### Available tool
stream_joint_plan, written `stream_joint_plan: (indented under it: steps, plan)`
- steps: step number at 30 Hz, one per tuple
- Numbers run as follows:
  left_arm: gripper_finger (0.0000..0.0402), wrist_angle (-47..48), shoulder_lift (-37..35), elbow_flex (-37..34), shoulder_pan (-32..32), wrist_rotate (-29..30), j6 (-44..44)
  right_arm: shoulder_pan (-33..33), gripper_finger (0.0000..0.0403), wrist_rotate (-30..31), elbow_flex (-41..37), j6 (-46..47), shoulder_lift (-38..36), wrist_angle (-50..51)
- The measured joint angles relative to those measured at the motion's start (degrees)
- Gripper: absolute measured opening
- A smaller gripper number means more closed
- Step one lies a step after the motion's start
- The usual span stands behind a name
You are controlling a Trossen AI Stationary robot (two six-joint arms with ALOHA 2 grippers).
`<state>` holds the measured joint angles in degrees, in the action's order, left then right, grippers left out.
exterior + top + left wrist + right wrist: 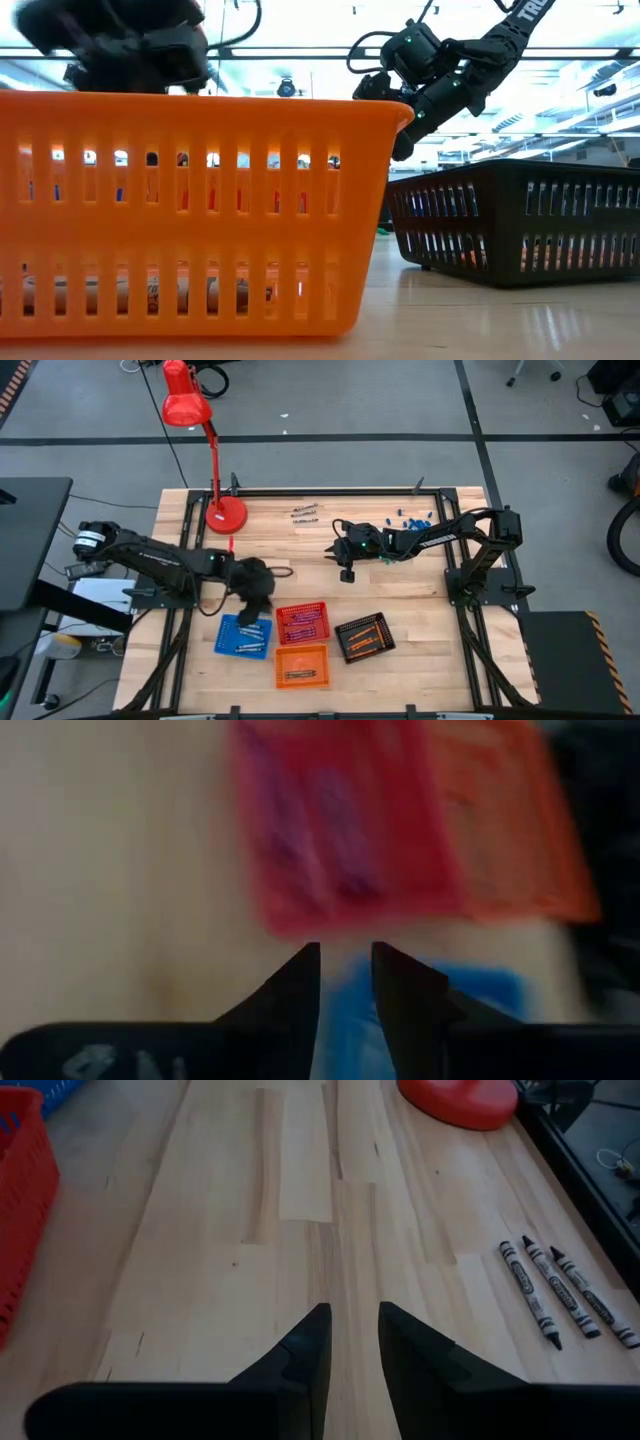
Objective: Sort crayons
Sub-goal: Put the black crayon into the blue bin
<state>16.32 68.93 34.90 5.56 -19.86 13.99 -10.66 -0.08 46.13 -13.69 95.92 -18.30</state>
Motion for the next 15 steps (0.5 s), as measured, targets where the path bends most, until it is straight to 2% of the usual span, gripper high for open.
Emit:
stream_joint_plan:
  steps: [4,6,10,15]
  plan:
    - [0.0103,-5.8,0.1,-0.5,-1.8,15.7,-8.1,0.0,0.0091,0.0,0.0,0.0,0.0,0.2]
    - [0.0103,-10.5,0.7,-1.2,-3.5,20.3,-10.9,0.0,0.0091,0.0,0.0,0.0,0.0,0.5]
    - [0.0103,-18.8,3.5,-2.2,-7.9,24.9,-12.1,0.0,0.0091,0.0,0.0,0.0,0.0,0.9]
    - [0.0103,-23.9,8.9,-2.5,-14.0,25.2,-18.5,0.0,0.0091,0.0,0.0,0.1,0.0,0.8]
